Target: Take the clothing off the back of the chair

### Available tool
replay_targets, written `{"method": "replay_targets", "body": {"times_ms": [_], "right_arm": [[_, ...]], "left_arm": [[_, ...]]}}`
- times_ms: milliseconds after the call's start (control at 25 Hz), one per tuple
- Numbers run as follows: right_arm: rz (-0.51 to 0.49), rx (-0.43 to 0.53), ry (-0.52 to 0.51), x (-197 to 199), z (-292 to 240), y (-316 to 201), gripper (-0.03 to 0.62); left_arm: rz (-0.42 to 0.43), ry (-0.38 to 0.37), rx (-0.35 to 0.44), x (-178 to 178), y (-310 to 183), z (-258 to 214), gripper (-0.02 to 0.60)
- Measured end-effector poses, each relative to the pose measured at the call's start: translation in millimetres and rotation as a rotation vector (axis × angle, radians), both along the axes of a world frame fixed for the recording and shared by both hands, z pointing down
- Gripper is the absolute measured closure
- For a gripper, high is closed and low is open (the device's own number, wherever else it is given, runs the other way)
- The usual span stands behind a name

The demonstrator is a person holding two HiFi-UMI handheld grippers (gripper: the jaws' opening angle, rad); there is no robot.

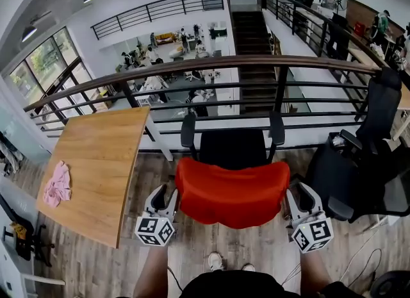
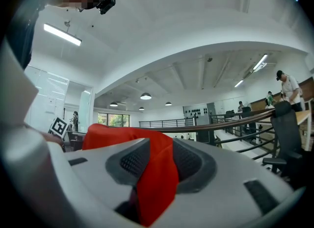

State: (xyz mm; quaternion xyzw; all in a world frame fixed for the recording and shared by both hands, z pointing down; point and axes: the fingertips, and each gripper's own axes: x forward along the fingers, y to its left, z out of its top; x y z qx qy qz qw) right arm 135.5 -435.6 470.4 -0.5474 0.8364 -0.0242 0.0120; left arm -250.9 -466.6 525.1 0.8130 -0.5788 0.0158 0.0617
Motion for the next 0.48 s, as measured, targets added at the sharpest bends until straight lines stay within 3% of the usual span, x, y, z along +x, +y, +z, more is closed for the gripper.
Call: {"method": "replay_targets", "body": {"times_ms": [480], "right_arm": [[-0.027, -0.142, 0.064, 4.4, 54.1, -21.9, 0.407]], "left_arm": [[0.083, -0.042, -0.074, 14.5, -34.3, 34.7, 0.414]]}}
